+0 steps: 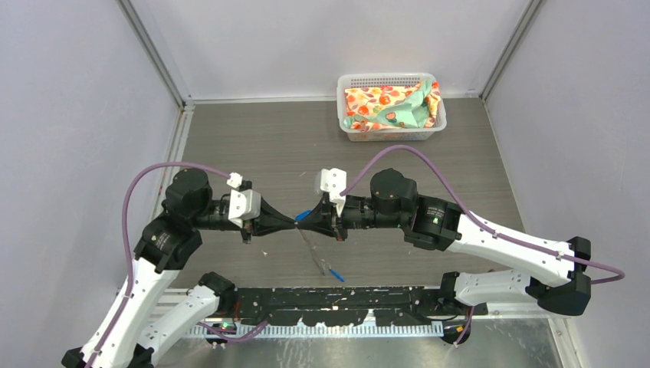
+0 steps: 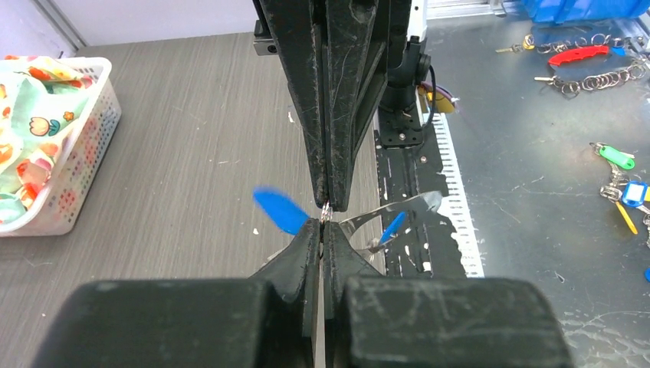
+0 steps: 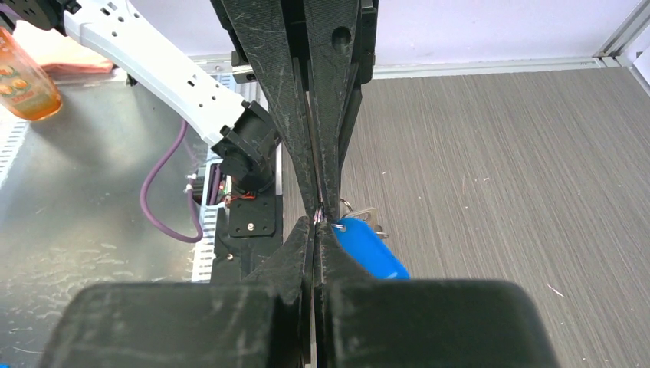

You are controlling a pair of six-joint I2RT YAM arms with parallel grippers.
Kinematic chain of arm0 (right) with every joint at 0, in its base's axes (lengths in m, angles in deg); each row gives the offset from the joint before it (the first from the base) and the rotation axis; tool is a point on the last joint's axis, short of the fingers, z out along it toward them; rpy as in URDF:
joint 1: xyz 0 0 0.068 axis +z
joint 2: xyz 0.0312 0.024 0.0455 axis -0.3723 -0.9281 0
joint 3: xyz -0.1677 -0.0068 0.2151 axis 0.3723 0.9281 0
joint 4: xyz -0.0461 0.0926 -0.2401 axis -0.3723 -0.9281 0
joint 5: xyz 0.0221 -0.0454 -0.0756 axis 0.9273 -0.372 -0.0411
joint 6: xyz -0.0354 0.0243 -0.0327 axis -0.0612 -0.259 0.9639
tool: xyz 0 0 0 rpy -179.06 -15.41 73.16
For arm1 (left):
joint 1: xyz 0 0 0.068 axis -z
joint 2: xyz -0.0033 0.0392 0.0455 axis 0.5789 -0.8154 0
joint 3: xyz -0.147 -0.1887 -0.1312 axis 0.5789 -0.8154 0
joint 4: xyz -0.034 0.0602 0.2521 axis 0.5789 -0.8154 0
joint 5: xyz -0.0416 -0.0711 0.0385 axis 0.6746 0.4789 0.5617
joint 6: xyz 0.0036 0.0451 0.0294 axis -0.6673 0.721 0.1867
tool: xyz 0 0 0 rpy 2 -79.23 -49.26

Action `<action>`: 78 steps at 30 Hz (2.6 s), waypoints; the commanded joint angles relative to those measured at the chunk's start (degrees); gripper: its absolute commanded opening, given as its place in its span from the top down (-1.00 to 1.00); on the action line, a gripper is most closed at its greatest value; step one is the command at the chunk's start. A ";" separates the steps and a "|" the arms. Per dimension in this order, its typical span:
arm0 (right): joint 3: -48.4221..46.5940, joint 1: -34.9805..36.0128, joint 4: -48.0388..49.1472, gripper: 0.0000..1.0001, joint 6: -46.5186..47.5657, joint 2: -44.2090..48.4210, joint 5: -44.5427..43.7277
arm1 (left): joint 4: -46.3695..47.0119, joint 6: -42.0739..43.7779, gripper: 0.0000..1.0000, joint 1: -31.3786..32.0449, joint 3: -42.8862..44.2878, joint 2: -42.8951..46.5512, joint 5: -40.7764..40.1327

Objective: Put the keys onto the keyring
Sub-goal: Adjust the key on the keyring.

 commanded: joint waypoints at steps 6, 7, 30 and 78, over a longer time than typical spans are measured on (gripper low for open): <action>-6.16 0.21 -6.70 0.56 0.02 -1.25 -0.37 | 2.43 -2.29 0.99 0.14 -0.65 1.69 -1.07; -7.10 0.18 -8.55 0.47 0.02 -1.40 -1.25 | 1.97 -1.76 0.99 0.14 -0.50 1.69 -1.56; -39.77 -1.60 -45.95 0.16 7.22 -20.34 0.50 | -1.50 3.52 0.99 0.20 0.83 0.09 -2.97; 0.41 -2.47 10.34 0.98 2.17 2.02 2.47 | 2.74 0.56 0.28 0.16 5.06 -0.30 -0.14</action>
